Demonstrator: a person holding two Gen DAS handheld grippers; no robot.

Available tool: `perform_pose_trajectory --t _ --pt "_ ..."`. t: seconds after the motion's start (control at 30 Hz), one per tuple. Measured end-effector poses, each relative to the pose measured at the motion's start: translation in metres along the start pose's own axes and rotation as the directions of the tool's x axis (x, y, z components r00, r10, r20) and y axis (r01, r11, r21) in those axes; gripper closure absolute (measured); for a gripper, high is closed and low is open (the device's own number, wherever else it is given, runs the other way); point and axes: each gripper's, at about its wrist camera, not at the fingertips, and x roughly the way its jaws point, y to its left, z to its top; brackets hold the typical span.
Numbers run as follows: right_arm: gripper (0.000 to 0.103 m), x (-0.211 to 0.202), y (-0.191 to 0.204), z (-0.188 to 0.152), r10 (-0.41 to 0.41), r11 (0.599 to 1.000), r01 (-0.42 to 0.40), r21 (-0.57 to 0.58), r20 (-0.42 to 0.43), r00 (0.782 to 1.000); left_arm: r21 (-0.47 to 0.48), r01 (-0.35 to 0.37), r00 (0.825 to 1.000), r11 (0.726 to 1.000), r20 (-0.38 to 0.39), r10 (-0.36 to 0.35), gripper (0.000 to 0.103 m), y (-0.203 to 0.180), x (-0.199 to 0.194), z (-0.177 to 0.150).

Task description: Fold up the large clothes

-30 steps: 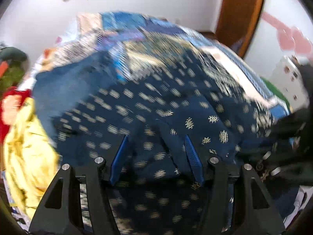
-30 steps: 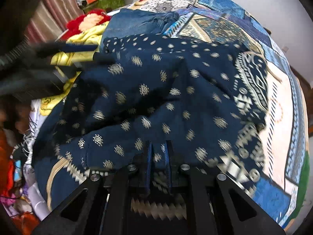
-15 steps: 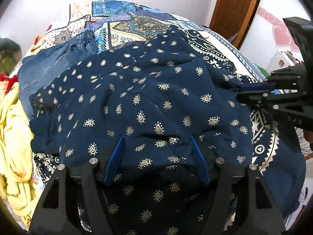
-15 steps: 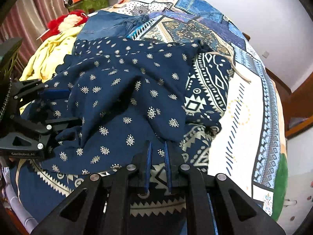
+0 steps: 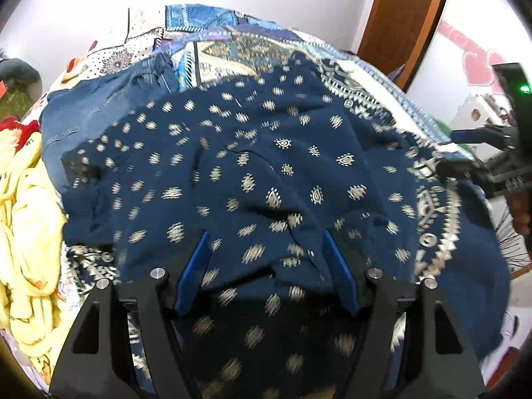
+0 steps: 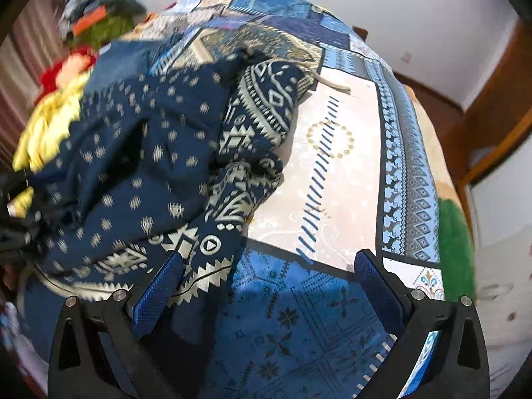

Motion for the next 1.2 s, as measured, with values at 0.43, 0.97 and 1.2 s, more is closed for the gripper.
perform_pose_trajectory --t 0.43,0.97,1.2 --pt "0.001 -0.003 0.014 0.071 0.113 0.993 -0.116 0.025 0.103 0.988 -0.34 -0.2 0.97 0.919 0.062 0.234 0.01 0.158 -0.056 0.013" --pt "0.003 0.107 -0.008 0.124 0.317 0.939 -0.311 0.149 -0.019 0.948 -0.545 0.003 0.998 0.839 -0.049 -0.036 0.024 0.244 0.073 0.013" --pt "0.024 0.134 -0.011 0.139 0.338 0.924 -0.334 0.188 0.008 0.941 -0.483 -0.021 1.0 0.875 -0.023 0.011 0.067 0.235 0.078 0.028"
